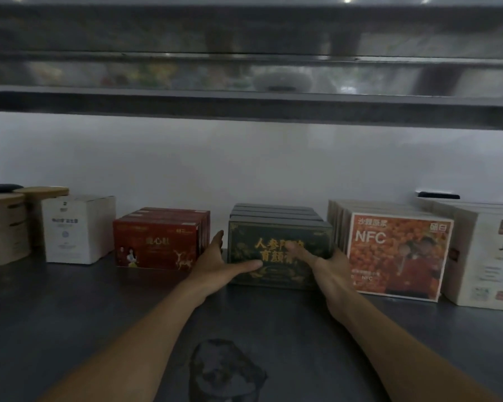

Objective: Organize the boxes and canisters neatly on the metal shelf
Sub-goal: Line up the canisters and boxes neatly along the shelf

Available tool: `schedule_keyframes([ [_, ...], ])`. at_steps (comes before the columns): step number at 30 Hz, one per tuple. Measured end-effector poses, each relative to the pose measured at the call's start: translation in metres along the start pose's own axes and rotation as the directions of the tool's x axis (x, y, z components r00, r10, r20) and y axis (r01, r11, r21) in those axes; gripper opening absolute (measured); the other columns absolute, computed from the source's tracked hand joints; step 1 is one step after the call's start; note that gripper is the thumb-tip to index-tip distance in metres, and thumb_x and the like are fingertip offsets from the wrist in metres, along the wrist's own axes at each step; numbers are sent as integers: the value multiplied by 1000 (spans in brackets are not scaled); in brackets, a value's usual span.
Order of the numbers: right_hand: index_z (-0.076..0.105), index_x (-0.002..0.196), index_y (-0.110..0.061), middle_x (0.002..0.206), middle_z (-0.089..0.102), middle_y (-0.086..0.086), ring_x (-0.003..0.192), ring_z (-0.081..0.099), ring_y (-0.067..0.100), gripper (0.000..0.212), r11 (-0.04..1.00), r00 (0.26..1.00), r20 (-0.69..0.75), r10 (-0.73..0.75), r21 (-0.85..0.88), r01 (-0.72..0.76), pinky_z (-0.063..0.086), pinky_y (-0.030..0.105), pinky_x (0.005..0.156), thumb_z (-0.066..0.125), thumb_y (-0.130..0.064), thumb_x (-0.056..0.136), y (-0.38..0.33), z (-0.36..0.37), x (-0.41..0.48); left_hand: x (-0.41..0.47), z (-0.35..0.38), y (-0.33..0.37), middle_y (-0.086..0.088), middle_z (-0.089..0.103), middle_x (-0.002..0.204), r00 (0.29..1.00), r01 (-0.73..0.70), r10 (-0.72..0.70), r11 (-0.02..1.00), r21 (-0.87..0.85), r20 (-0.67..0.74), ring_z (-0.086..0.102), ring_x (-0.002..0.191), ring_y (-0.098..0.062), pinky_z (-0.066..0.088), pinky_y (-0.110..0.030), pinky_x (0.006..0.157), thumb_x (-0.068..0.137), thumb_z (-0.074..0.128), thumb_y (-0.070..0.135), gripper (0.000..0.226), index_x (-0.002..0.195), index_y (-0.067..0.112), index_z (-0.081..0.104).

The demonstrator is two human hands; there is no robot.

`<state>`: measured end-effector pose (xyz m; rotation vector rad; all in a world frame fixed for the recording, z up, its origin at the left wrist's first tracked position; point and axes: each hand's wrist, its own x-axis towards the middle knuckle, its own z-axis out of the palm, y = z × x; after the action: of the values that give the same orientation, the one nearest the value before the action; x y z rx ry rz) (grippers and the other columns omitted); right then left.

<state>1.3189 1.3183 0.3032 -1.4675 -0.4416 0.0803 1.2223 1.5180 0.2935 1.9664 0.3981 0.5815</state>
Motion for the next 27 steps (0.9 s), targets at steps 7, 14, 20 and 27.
schedule_keyframes([
  [7, 66, 111, -18, 91, 72, -9, 75, 69, 2, 50, 999, 1000, 21, -23, 29, 23, 50, 10, 53, 88, -31, 68, 7, 2, 15, 4, 4, 1, 25, 61, 110, 988, -85, 97, 991, -105, 119, 55, 96, 16, 43, -4, 75, 70, 84, 37, 65, 122, 41, 47],
  [14, 69, 114, -18, 100, 77, -5, 91, 73, 11, 59, 997, 995, 67, -74, 6, 74, 58, 26, 75, 89, -38, 63, 13, 2, 17, 5, 5, -2, 20, 65, 113, 987, -82, 98, 989, -123, 126, 57, 107, 5, 43, -12, 85, 74, 81, 37, 55, 120, 38, 51],
  [20, 65, 119, -22, 105, 75, -8, 98, 71, 11, 61, 994, 988, 121, -92, -44, 98, 56, 26, 82, 88, -39, 65, 16, 4, 17, 6, 0, -1, 23, 62, 104, 992, -37, 53, 990, -140, 116, 54, 98, 8, 40, -10, 77, 79, 79, 34, 45, 113, 39, 50],
  [27, 63, 119, -24, 106, 72, -10, 100, 68, 11, 60, 991, 989, 104, -110, -65, 117, 54, 29, 87, 88, -38, 67, 15, 6, 16, 8, -2, -2, 18, 63, 110, 990, -28, 50, 986, -165, 130, 55, 103, 2, 40, -13, 78, 79, 78, 31, 50, 120, 35, 49],
])
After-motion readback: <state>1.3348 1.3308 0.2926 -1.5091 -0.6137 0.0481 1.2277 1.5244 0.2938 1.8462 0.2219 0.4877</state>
